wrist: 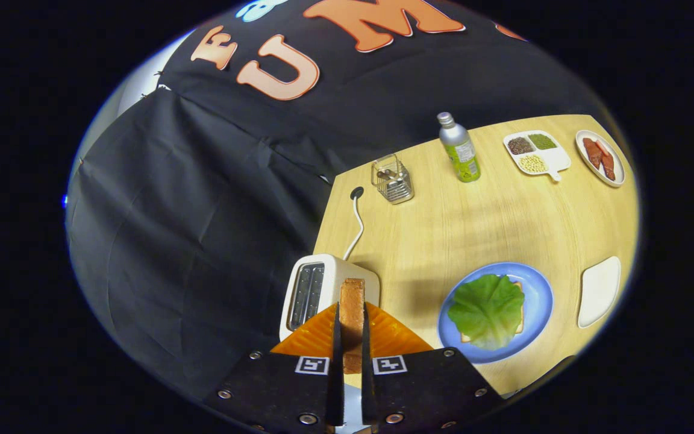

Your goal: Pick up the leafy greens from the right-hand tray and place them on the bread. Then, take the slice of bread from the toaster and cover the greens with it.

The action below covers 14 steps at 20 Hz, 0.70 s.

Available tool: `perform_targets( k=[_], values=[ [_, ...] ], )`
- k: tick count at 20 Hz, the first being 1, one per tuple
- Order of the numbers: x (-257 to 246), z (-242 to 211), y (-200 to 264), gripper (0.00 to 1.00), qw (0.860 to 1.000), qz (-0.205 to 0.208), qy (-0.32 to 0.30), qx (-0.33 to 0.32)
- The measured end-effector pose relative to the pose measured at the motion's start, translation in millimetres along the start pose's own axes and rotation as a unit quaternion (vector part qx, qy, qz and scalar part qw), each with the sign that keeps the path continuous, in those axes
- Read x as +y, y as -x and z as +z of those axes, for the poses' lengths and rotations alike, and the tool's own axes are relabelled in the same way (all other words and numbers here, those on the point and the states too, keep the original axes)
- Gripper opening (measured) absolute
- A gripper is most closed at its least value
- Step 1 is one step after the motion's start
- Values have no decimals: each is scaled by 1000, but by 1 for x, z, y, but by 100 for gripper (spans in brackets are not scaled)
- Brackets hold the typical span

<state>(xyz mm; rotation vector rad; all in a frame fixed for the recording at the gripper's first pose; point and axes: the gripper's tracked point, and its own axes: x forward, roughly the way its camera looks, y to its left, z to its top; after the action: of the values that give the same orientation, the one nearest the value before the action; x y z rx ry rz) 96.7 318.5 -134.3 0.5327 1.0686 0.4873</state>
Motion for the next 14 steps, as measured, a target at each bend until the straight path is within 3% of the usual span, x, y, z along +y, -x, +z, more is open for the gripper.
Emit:
perform_targets(
  k=[14],
  values=[
    [-99,-34,-9,12,1000,-23,1,2]
  ],
)
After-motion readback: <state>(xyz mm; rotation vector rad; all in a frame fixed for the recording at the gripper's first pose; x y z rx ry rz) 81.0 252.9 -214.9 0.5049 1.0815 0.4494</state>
